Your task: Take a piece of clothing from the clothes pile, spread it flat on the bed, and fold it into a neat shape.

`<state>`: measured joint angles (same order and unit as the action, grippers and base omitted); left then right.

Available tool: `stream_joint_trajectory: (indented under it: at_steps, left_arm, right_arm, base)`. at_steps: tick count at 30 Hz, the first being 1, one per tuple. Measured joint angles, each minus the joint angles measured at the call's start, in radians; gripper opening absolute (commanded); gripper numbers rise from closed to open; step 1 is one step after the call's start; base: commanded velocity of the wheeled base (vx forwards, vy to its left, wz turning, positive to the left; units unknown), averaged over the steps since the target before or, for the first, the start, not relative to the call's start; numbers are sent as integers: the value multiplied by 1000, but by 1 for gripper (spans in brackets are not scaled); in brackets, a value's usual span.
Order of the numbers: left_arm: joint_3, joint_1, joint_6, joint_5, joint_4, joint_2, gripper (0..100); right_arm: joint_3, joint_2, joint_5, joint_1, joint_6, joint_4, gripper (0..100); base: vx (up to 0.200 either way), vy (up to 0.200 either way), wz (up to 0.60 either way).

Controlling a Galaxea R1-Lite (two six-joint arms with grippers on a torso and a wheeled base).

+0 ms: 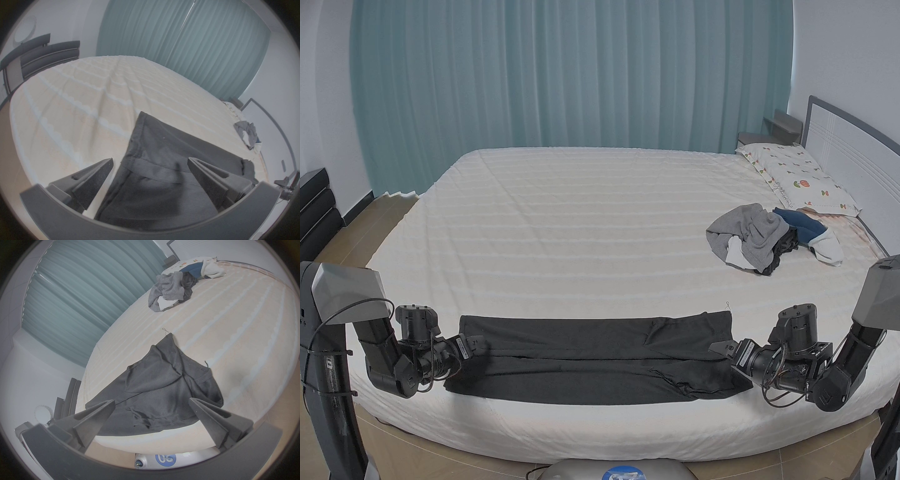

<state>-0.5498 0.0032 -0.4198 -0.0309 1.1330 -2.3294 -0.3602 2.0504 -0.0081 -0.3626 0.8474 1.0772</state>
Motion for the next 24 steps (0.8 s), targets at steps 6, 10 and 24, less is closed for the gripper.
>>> stream_joint_trajectory:
  at_steps: [6, 10, 24]
  left_arm:
    - [-24, -5, 0, 9, 2, -31, 100]
    - [-32, -9, -2, 9, 3, -41, 100]
    - [-34, -41, -5, 6, 4, -52, 0]
  right_arm:
    - [1, 3, -2, -20, -1, 28, 100]
    - [0, 6, -3, -24, -2, 29, 100]
    - [-3, 29, -1, -27, 0, 31, 100]
  base:
    - [0, 0, 0]
    - [0, 0, 0]
    - [0, 0, 0]
